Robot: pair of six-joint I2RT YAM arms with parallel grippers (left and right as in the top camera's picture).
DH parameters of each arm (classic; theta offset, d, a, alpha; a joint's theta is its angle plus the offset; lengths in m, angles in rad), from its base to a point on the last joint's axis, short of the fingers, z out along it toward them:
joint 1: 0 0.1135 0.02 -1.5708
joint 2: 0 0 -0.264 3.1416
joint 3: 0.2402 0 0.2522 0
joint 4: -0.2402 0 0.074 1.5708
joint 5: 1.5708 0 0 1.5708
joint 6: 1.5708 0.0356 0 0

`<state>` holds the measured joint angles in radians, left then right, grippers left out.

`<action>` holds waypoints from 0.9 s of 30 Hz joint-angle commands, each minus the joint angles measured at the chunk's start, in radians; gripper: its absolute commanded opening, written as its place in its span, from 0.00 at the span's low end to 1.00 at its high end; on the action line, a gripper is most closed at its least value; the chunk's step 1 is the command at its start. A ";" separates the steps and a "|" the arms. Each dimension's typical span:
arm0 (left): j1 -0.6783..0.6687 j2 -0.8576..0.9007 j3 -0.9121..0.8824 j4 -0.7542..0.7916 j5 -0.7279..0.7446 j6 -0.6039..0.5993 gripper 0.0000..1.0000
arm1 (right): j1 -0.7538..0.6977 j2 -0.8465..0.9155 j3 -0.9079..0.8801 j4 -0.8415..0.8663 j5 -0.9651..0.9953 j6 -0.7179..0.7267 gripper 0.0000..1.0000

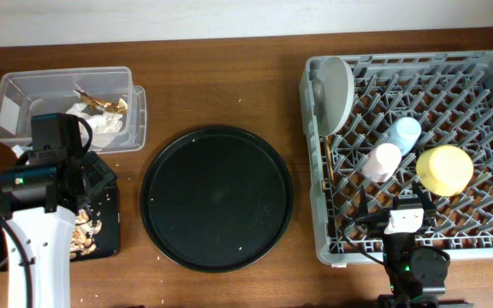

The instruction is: Sort waste into correct bins and load items into the dishwasher rack

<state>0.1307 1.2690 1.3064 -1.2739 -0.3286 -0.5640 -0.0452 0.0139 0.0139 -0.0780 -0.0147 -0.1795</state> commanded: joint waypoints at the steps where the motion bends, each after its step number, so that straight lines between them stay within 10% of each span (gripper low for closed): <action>1: 0.004 0.002 0.003 0.002 0.000 0.016 0.99 | -0.008 -0.011 -0.008 -0.003 0.016 0.000 0.99; 27: 0.003 -0.056 -0.038 -0.093 0.023 0.020 0.99 | -0.008 -0.011 -0.008 -0.003 0.016 0.000 0.99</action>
<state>0.1307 1.2663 1.3037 -1.3991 -0.3138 -0.5602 -0.0452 0.0139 0.0139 -0.0780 -0.0147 -0.1802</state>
